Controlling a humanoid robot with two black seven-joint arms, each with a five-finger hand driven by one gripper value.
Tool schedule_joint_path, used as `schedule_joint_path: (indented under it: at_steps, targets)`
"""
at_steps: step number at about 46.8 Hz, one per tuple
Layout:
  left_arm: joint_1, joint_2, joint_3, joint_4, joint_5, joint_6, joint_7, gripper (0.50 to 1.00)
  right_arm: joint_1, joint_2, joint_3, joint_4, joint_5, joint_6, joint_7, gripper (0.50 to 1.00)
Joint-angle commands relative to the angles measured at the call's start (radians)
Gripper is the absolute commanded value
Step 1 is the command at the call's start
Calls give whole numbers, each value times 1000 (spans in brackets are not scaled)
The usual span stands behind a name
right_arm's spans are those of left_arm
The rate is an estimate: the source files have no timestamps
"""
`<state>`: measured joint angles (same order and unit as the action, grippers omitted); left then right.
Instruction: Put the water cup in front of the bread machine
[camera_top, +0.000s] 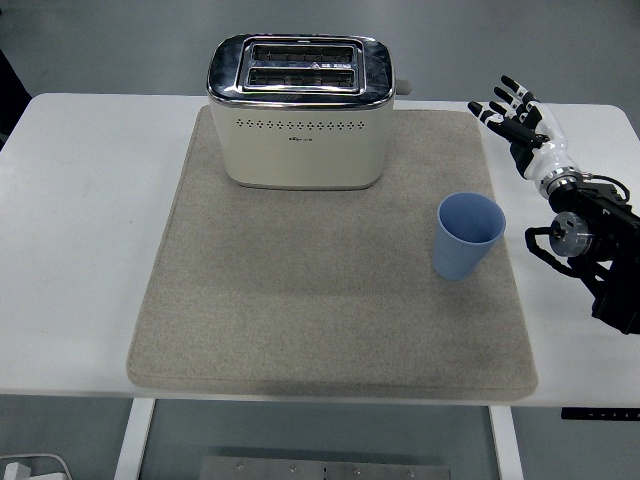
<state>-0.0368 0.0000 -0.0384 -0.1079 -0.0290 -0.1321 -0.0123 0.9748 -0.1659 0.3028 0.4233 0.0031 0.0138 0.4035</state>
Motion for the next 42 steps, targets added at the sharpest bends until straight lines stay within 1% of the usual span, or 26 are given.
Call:
schedule_joint_path:
  at_steps: [1,27,36,42]
  targets:
    - [0,0,0,-1,0,0,0,1000,1,-1,1,0,0,0,0,938]
    - [0,0,0,1,0,0,0,1000,-1,0,-1,3,-2,-2,2,938]
    - [0,0,0,1,0,0,0,1000,-4,-17,-5,54,-20,6,3,936]
    - [0,0,0,-1,0,-1,0,1000,-4,-35,-20,61,-21,23,24,936]
